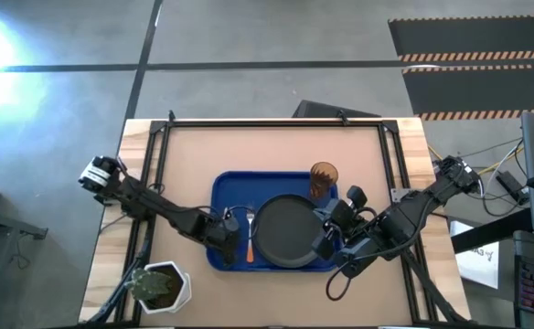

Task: Pick and place plate/cup/fork/spoon on tray
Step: Adjust the orange spoon on the blue tray, then adjust the orange fork on the blue tray

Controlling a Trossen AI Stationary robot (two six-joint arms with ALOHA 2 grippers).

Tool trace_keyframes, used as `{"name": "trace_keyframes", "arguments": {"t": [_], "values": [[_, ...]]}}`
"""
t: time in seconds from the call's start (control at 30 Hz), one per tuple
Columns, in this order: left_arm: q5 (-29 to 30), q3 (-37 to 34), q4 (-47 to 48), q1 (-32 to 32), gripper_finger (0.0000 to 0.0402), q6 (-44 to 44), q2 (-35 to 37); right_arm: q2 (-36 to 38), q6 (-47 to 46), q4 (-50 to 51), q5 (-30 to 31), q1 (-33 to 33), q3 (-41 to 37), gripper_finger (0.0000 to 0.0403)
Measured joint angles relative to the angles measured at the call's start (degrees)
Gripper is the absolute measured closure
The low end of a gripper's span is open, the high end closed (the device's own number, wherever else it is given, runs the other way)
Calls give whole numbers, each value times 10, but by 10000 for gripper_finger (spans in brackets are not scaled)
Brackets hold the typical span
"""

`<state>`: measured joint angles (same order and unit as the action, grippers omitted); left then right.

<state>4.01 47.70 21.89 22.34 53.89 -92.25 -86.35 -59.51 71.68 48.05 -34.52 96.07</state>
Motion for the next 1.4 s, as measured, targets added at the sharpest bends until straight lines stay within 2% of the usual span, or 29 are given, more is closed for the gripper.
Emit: {"name": "trace_keyframes", "arguments": {"t": [0.2, 0.47, 1.13, 1.4], "values": [[10, -2, 5, 0, 401, 11, 13, 0, 0, 0, 0, 0, 0, 394], [71, 25, -5, -4, 401, -33, 21, -1, 0, 0, 0, 0, -2, 394], [85, 20, -55, -43, 401, -94, 8, -1, -12, -8, 0, 0, -2, 394], [70, 17, -75, -59, 402, -111, -3, -1, -16, -13, 0, 0, -2, 394]]}}
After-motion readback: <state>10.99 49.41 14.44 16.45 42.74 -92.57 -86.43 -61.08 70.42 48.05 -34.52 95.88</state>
